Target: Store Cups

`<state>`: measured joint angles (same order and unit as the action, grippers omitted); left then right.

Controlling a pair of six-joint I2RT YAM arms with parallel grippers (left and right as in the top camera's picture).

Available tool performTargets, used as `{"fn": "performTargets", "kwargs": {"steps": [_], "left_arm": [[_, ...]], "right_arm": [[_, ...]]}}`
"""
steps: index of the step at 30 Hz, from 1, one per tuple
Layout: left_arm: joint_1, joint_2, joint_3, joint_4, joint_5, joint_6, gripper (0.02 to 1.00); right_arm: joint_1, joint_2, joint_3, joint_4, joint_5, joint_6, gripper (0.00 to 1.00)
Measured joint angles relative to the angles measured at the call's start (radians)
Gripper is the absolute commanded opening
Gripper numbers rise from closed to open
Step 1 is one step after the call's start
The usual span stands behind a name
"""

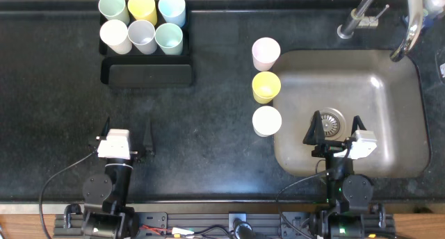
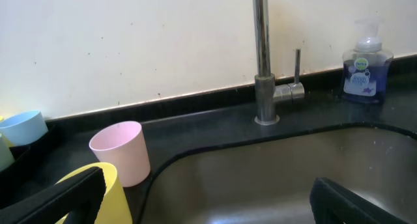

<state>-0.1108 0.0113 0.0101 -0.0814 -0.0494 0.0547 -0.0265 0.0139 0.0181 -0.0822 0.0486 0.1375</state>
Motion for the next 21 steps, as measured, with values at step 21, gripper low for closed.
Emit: {"fn": "performTargets", "kwargs": {"steps": [21], "left_arm": [[0.0, 0.656, 0.634, -0.239, 0.089, -0.371, 0.998]], "right_arm": [[0.0, -0.001, 0.0, 0.001, 0.0, 0.0, 0.996]]}}
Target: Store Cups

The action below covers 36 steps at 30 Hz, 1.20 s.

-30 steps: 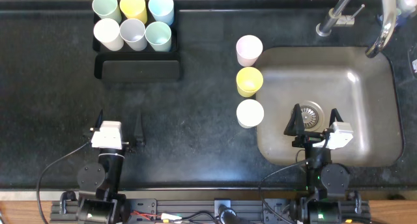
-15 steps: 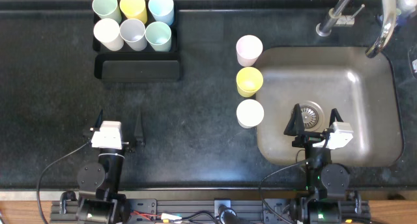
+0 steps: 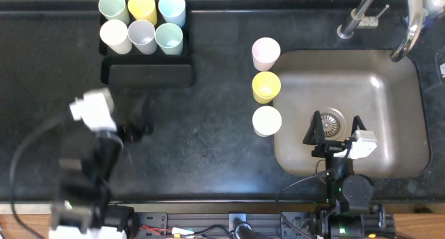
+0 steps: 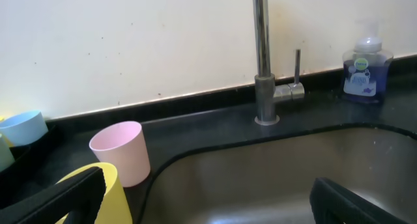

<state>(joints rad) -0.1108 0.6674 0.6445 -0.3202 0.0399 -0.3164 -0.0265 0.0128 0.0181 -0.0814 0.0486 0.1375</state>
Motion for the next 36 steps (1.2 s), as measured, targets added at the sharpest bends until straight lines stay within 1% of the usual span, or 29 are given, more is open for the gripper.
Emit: {"fn": "performTargets", "kwargs": {"steps": [1, 2, 3, 4, 7, 10, 13, 18, 22, 27, 31, 36], "left_arm": [[0.0, 0.082, 0.089, -0.035, 0.018, -0.036, 1.0], [0.0, 0.167, 0.18, -0.08, 0.035, -0.072, 0.967], [-0.001, 0.242, 0.262, -0.126, 0.048, -0.106, 0.965], [-0.004, 0.331, 0.357, -0.181, 0.061, -0.138, 0.998], [-0.035, 0.591, 0.641, -0.368, 0.086, -0.203, 0.998], [-0.105, 0.851, 0.934, -0.568, 0.087, -0.236, 0.998], [-0.197, 1.091, 1.213, -0.723, 0.076, -0.256, 0.998], [-0.34, 1.395, 1.561, -0.862, 0.062, -0.269, 1.0], [-0.417, 1.542, 1.701, -0.9, 0.061, -0.288, 1.0], [-0.472, 1.652, 1.757, -0.895, 0.06, -0.303, 1.0], [-0.496, 1.704, 1.759, -0.833, 0.057, -0.31, 1.0], [-0.497, 1.723, 1.759, -0.823, 0.054, -0.322, 1.0]], "right_arm": [[0.0, 0.0, 0.0, -0.001, 0.0, 0.0, 0.998], [0.0, 0.0, 0.0, -0.001, 0.0, 0.0, 0.998], [0.0, 0.0, 0.0, -0.001, 0.0, 0.0, 0.998], [0.0, 0.0, 0.0, 0.0, 0.0, 0.0, 0.996], [0.0, 0.0, 0.0, -0.001, 0.0, 0.0, 0.996], [0.0, -0.001, 0.0, -0.002, 0.0, 0.0, 0.998], [0.0, -0.001, 0.0, -0.001, 0.0, 0.0, 0.998], [0.0, -0.001, 0.0, -0.001, 0.0, 0.0, 0.998], [0.0, -0.001, 0.0, -0.001, 0.0, 0.0, 0.998], [0.0, -0.001, 0.0, -0.001, 0.0, 0.0, 0.998], [0.0, -0.001, 0.0, -0.001, 0.0, 0.0, 0.998], [0.0, -0.001, 0.0, -0.001, 0.0, 0.0, 0.998]]}}
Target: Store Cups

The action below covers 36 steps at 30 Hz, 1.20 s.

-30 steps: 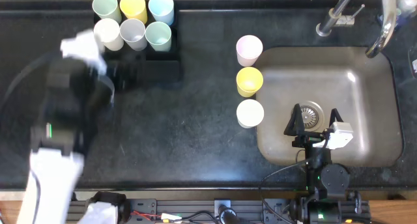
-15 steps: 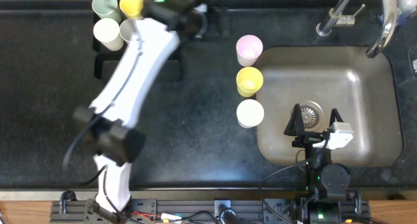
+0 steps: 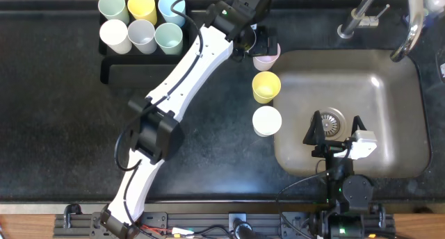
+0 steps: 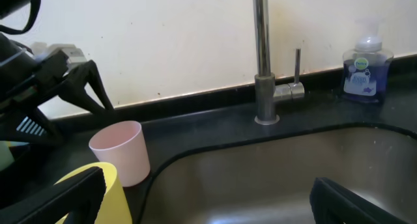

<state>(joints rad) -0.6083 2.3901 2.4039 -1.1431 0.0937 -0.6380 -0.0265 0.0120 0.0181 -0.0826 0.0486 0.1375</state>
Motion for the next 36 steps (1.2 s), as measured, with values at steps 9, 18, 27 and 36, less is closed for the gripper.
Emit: {"fn": "performTargets", "kwargs": {"steps": [9, 18, 27, 36], "left_arm": [[0.002, 0.012, 0.006, -0.003, 0.0, -0.022, 1.0], [0.023, 0.051, 0.007, -0.01, 0.0, -0.023, 1.0], [0.026, 0.051, 0.008, -0.013, -0.012, -0.023, 0.998], [0.026, 0.053, 0.008, -0.024, -0.016, -0.042, 0.759]], "right_arm": [[0.0, 0.0, 0.0, 0.0, 0.0, 0.0, 0.996], [0.0, 0.0, 0.0, 0.0, 0.0, 0.0, 0.996], [0.0, 0.0, 0.0, 0.0, 0.0, 0.0, 0.996], [0.0, 0.0, 0.0, 0.0, 0.0, 0.0, 0.998]]}}
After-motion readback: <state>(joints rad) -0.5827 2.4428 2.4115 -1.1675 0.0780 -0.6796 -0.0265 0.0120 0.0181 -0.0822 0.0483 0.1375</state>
